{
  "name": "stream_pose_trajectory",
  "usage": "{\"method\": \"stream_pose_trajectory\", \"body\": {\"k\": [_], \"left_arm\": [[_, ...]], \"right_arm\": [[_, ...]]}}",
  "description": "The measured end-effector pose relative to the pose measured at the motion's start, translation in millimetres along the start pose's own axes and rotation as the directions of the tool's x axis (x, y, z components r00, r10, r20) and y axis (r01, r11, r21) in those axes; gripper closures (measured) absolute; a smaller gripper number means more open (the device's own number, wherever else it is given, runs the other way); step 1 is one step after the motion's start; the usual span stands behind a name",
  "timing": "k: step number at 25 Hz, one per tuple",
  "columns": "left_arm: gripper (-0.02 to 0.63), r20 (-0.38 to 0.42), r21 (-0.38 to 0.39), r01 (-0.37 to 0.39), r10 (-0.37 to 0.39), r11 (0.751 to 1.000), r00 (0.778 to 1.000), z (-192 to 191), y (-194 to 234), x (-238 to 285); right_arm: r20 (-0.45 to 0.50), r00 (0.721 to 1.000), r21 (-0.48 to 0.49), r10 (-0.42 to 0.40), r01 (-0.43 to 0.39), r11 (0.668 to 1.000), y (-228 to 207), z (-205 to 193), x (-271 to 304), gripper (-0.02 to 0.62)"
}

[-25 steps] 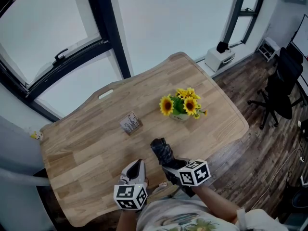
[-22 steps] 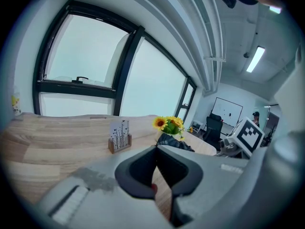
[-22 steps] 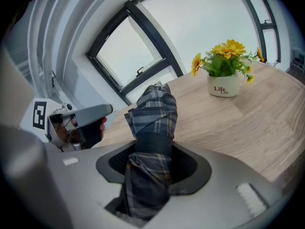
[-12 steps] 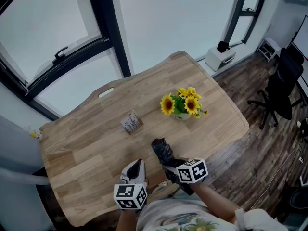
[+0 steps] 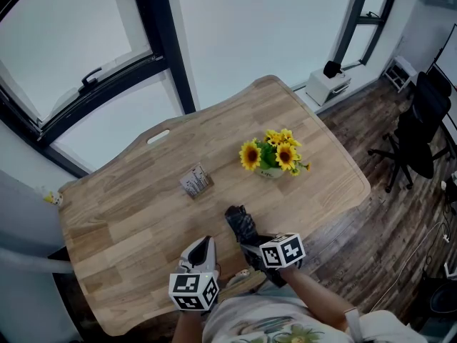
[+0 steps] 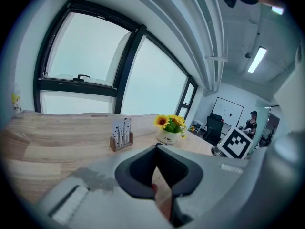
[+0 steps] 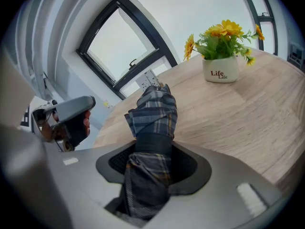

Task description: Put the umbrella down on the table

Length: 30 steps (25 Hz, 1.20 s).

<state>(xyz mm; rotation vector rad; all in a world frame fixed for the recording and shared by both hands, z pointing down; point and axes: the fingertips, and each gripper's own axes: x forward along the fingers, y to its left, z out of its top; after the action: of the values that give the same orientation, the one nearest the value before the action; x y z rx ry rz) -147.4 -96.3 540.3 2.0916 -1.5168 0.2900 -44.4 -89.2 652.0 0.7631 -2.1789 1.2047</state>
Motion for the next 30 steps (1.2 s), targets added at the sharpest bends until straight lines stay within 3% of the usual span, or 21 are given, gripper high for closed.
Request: {"method": "stream_pose_trajectory", "body": {"k": [30], "left_arm": [[0.606,-0.014,-0.006,-0.009,0.009,1.000,1.000,-2.2,8.7,2.6]], "right_arm": [[-0.081,0.996,0.064,-0.025,0.030,0.997,-27.0,-18.8,35.6,0.387]]}}
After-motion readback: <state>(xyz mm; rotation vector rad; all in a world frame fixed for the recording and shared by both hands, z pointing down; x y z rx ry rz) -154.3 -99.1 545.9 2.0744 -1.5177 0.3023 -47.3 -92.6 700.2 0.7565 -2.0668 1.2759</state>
